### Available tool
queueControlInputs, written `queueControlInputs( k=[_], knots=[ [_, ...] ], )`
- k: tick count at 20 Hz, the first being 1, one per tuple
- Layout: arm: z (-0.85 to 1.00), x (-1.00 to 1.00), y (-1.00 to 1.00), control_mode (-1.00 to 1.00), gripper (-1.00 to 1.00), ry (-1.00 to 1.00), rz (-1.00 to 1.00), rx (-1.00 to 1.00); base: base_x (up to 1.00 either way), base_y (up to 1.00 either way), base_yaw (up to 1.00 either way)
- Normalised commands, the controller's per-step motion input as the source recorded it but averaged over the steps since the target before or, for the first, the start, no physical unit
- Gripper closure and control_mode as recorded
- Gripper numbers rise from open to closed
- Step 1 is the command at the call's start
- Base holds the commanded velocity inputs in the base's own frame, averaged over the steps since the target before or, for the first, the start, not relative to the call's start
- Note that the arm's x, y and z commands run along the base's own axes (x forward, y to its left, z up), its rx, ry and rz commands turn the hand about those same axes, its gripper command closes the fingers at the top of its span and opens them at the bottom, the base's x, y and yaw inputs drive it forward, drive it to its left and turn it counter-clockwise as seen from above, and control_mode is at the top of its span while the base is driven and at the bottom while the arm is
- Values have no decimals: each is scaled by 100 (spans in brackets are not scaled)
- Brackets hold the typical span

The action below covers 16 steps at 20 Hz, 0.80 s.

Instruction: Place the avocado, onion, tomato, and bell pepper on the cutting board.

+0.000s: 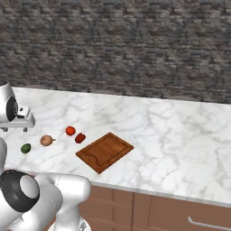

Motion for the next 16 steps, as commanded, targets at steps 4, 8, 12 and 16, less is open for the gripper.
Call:
queueControlInputs(
  k=[4,8,12,16],
  knots=[
    [-23,0,2,-100,-100,0,3,1,0,0,0],
    [-29,1,0,-100,-100,0,0,0,0,0,0],
    [-24,11,0,-100,-100,0,0,0,0,0,0],
    [-13,17,0,-100,-100,0,1,0,0,0,0]
  ],
)
